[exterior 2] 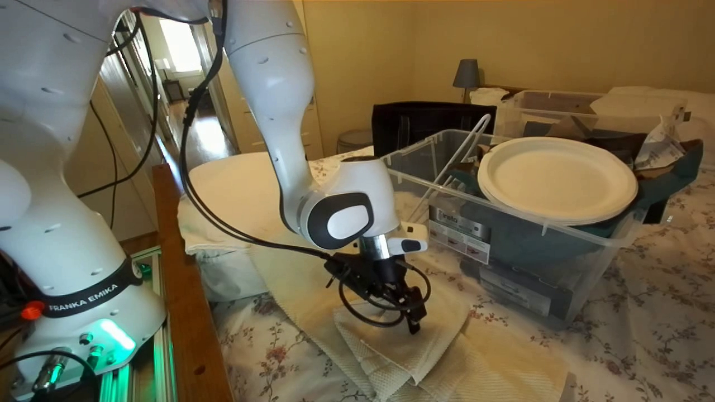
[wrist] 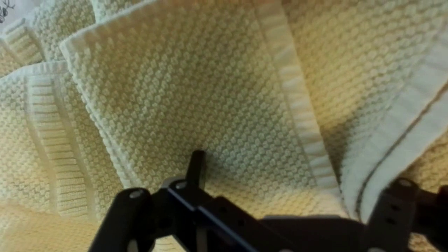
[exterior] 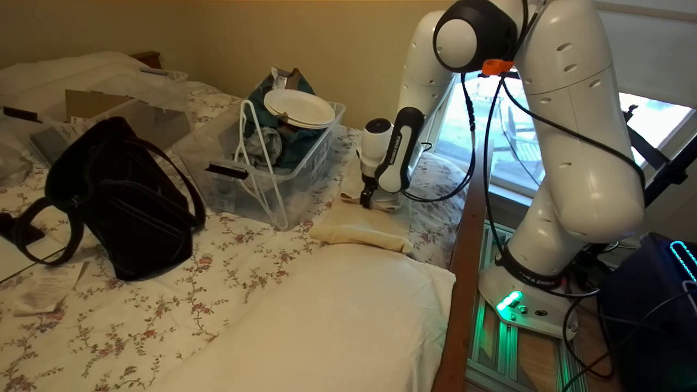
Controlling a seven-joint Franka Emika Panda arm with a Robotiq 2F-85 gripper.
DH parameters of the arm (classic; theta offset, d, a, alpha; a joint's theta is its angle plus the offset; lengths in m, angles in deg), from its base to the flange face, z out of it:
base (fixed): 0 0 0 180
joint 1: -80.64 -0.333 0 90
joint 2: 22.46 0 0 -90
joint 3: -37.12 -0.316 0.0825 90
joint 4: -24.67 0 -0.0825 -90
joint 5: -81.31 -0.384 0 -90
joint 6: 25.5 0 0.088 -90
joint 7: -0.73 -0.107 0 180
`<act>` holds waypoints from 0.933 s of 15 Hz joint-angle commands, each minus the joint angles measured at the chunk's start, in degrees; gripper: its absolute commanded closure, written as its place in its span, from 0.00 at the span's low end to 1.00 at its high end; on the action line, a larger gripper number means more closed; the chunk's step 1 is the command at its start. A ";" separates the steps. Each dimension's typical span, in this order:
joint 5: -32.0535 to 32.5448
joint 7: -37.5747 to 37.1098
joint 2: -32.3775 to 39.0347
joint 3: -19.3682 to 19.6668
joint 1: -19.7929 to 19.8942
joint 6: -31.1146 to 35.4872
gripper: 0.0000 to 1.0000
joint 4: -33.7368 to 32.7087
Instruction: Unfold the towel
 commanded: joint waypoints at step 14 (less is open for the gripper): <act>-4.58 2.45 -13.39 -2.58 -1.39 -8.71 0.97 9.41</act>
